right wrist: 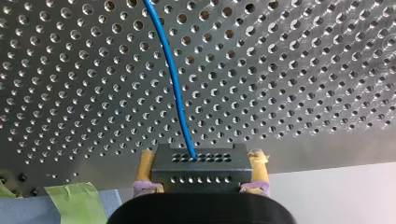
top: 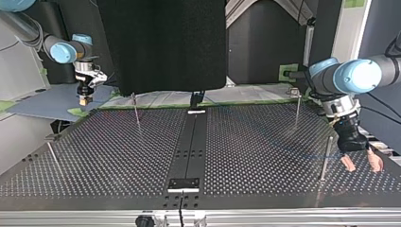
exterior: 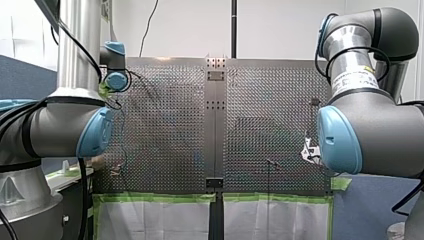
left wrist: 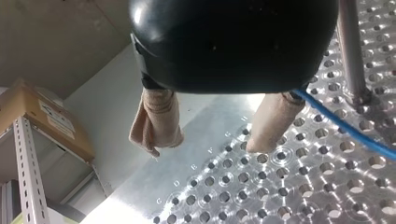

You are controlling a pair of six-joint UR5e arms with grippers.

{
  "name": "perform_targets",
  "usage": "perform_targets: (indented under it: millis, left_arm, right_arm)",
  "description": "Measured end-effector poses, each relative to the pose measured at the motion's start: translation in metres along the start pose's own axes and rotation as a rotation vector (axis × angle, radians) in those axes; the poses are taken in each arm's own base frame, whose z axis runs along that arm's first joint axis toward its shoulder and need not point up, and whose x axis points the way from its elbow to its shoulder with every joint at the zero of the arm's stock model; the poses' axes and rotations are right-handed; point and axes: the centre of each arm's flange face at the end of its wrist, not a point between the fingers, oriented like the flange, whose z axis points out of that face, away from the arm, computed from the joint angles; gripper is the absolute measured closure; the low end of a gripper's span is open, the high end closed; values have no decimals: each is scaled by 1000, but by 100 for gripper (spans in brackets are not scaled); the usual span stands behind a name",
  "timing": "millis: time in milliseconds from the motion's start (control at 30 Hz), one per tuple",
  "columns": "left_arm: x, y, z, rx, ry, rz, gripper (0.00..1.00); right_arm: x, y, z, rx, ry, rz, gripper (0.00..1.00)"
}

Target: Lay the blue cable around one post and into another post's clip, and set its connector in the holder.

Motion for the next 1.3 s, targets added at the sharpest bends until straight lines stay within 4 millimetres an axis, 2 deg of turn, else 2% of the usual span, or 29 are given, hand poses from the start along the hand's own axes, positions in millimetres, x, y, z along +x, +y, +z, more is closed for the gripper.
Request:
perform_targets:
  millis: [167, 400, 567, 867, 1300]
  left_arm:
    - [2, 4, 0, -3, 6, 10, 0]
    - [13, 23, 3, -30, 32, 23, 0]
    - [15, 28, 4, -34, 38, 28, 0]
    - [13, 30, 5, -33, 37, 23, 0]
    - [16, 28, 4, -23, 53, 23, 0]
  right_arm:
    - [0, 1, 0, -2, 0, 1, 100]
    - [1, 7, 0, -14, 1, 5, 100]
    - [3, 13, 0, -35, 5, 6, 100]
    - [24, 18, 0, -58, 17, -5, 100]
    - [53, 10, -34, -102, -1, 33, 100]
